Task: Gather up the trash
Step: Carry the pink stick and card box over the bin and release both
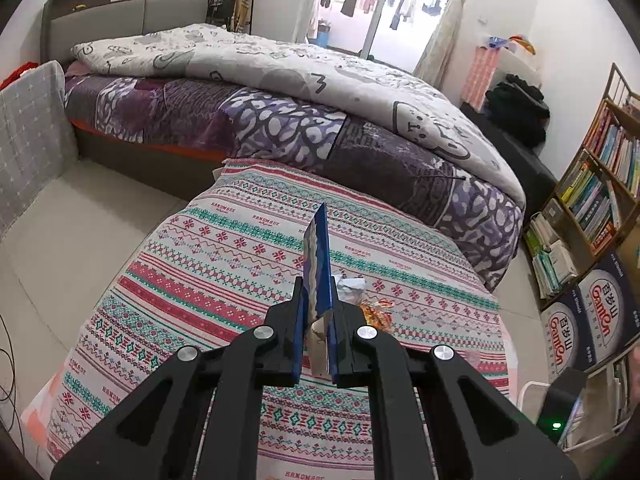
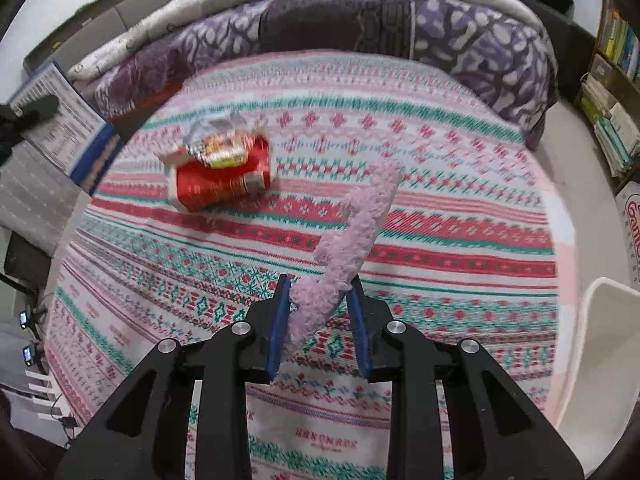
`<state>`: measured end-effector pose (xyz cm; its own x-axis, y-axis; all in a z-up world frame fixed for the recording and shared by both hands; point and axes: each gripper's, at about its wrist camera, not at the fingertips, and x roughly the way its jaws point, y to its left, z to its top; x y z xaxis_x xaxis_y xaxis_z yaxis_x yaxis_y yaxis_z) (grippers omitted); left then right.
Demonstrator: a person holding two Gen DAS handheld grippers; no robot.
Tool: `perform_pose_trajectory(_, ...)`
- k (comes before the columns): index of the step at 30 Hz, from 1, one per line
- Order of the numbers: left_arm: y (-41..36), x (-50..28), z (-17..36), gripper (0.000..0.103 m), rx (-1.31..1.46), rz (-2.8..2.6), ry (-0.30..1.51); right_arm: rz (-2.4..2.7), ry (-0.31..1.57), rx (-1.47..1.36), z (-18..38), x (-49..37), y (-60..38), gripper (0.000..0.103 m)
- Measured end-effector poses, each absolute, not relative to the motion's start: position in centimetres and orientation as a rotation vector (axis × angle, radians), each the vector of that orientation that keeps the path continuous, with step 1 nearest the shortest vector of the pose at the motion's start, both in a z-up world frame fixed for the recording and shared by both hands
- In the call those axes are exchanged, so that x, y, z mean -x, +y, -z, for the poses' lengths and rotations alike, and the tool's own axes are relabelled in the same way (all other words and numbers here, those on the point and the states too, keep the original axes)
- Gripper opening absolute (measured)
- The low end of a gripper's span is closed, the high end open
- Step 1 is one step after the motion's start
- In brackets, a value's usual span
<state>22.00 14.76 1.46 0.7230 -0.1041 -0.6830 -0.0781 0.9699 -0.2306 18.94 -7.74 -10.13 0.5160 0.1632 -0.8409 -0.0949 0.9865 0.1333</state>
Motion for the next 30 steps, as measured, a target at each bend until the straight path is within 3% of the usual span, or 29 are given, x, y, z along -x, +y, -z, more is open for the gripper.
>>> perform_pose_trajectory(30,6.5,-20.2,-3.3,0.009,0.152,0.095,0.724,-0.015,0.874,-0.149,5.2,-17.0,-16.8,0.028)
